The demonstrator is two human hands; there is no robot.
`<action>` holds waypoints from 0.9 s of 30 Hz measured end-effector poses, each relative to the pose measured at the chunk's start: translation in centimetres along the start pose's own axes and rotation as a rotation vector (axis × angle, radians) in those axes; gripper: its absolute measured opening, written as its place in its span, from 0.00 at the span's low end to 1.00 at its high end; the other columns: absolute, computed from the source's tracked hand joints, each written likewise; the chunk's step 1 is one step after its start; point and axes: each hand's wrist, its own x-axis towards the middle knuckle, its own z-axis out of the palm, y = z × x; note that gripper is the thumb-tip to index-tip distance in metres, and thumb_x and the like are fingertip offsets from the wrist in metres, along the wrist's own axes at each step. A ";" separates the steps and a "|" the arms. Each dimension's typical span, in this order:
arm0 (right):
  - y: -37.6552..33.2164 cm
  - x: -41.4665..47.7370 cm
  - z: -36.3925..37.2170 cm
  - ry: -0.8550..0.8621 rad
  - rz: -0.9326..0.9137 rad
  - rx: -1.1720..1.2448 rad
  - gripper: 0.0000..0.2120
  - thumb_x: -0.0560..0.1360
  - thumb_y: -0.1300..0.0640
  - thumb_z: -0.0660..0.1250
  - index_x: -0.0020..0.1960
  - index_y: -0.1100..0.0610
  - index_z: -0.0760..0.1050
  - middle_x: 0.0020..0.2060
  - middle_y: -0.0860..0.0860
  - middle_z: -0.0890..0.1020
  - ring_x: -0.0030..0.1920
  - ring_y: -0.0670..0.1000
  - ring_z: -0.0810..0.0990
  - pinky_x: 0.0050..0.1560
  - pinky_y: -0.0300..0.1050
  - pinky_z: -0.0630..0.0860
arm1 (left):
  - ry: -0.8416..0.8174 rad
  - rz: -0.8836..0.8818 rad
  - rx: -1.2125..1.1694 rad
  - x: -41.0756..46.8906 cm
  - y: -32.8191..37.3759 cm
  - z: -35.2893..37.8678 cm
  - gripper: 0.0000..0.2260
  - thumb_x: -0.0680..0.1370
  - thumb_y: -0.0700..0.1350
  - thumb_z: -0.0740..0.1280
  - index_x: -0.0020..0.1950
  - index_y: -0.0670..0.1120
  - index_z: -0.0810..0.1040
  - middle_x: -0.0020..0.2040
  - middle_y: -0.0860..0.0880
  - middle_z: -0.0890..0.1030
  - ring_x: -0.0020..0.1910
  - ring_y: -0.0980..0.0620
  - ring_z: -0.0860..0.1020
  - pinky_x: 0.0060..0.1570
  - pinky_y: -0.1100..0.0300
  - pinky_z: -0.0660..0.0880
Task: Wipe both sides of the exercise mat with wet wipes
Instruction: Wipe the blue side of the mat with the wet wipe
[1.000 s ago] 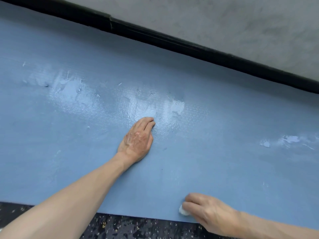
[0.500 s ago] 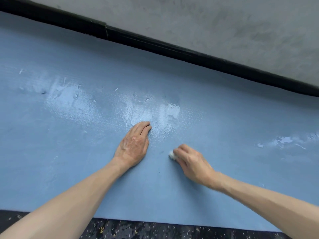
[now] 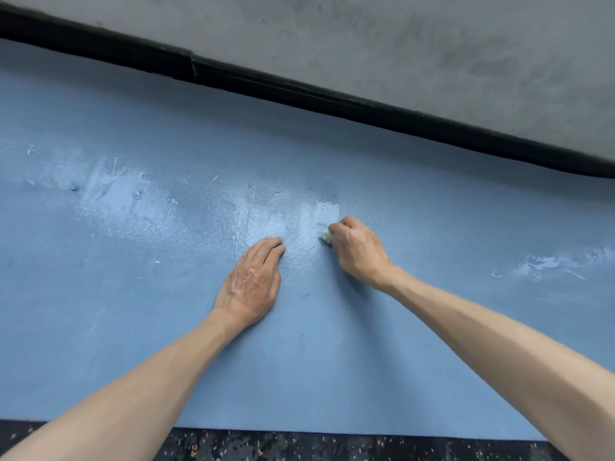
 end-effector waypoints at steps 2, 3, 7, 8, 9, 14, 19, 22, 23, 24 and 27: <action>-0.1 0.4 0.2 0.018 0.080 0.008 0.06 0.78 0.63 0.63 0.44 0.64 0.75 0.43 0.58 0.75 0.39 0.61 0.75 0.37 0.51 0.73 | -0.002 -0.005 -0.003 -0.1 0.0 -0.1 0.19 0.77 0.40 0.56 0.66 0.39 0.73 0.66 0.45 0.74 0.67 0.45 0.71 0.70 0.53 0.67; -0.3 -0.1 0.4 0.021 0.082 0.018 0.05 0.78 0.63 0.63 0.44 0.63 0.75 0.42 0.58 0.75 0.38 0.61 0.75 0.37 0.51 0.73 | -0.005 -0.008 -0.004 -0.1 0.0 0.0 0.18 0.77 0.40 0.57 0.66 0.39 0.74 0.66 0.45 0.74 0.67 0.45 0.71 0.70 0.53 0.67; -1.8 -6.1 0.6 -0.102 -0.150 0.052 0.08 0.75 0.66 0.66 0.44 0.54 0.71 0.38 0.54 0.72 0.33 0.59 0.73 0.30 0.48 0.71 | -0.024 -0.017 -0.010 0.0 0.1 -0.1 0.20 0.77 0.43 0.54 0.65 0.39 0.74 0.66 0.45 0.74 0.67 0.46 0.72 0.70 0.54 0.67; -2.0 -8.0 0.4 -0.168 -0.227 0.061 0.09 0.75 0.65 0.66 0.46 0.53 0.70 0.39 0.54 0.73 0.33 0.57 0.73 0.30 0.47 0.70 | -0.024 -0.019 -0.013 0.1 0.1 -0.1 0.20 0.77 0.43 0.54 0.65 0.39 0.74 0.66 0.45 0.75 0.67 0.46 0.72 0.69 0.54 0.67; -2.2 -9.8 0.0 -0.227 -0.297 0.073 0.08 0.75 0.65 0.66 0.47 0.53 0.70 0.40 0.53 0.73 0.34 0.55 0.72 0.30 0.46 0.69 | -0.024 -0.022 -0.017 0.1 0.1 -0.1 0.20 0.77 0.43 0.54 0.65 0.39 0.74 0.66 0.45 0.75 0.66 0.46 0.72 0.69 0.54 0.68; -1.1 -9.4 0.0 -0.297 -0.427 0.055 0.06 0.77 0.59 0.58 0.47 0.58 0.74 0.41 0.53 0.74 0.36 0.56 0.74 0.30 0.45 0.69 | 0.041 -0.008 -0.024 0.9 0.2 -0.1 0.19 0.74 0.43 0.55 0.59 0.39 0.77 0.60 0.44 0.78 0.60 0.47 0.73 0.63 0.57 0.67; 1.2 3.0 0.7 0.000 -0.126 -0.073 0.10 0.71 0.68 0.63 0.47 0.57 0.78 0.43 0.55 0.75 0.42 0.60 0.75 0.35 0.44 0.62 | 0.099 -0.018 0.013 4.0 0.6 0.1 0.15 0.72 0.44 0.55 0.51 0.43 0.78 0.49 0.46 0.77 0.48 0.46 0.74 0.45 0.51 0.74; 1.6 7.2 0.1 0.044 0.060 -0.064 0.08 0.72 0.70 0.61 0.44 0.60 0.76 0.40 0.55 0.71 0.41 0.61 0.74 0.36 0.46 0.61 | 0.108 0.015 0.019 6.9 0.6 0.2 0.15 0.73 0.44 0.55 0.51 0.43 0.78 0.48 0.47 0.77 0.46 0.46 0.74 0.42 0.51 0.74; 1.4 7.3 0.1 0.062 0.056 -0.043 0.07 0.72 0.70 0.61 0.43 0.61 0.75 0.39 0.54 0.70 0.39 0.61 0.73 0.35 0.46 0.61 | 0.113 0.014 0.021 8.2 0.3 0.2 0.15 0.73 0.44 0.55 0.51 0.43 0.78 0.49 0.46 0.78 0.47 0.45 0.74 0.43 0.51 0.75; 1.1 6.6 0.3 0.079 0.024 -0.022 0.06 0.72 0.70 0.62 0.42 0.61 0.74 0.38 0.53 0.69 0.36 0.61 0.73 0.33 0.46 0.61 | 0.115 0.006 0.024 9.6 -0.1 0.1 0.15 0.73 0.44 0.55 0.52 0.43 0.78 0.50 0.45 0.78 0.48 0.45 0.75 0.44 0.51 0.75; 0.1 0.9 0.9 0.014 -0.132 0.061 0.03 0.75 0.65 0.63 0.42 0.59 0.71 0.38 0.55 0.70 0.34 0.59 0.71 0.29 0.48 0.65 | 0.111 -0.041 0.042 13.9 -1.5 0.3 0.16 0.75 0.44 0.55 0.57 0.40 0.77 0.56 0.42 0.77 0.54 0.41 0.75 0.53 0.49 0.74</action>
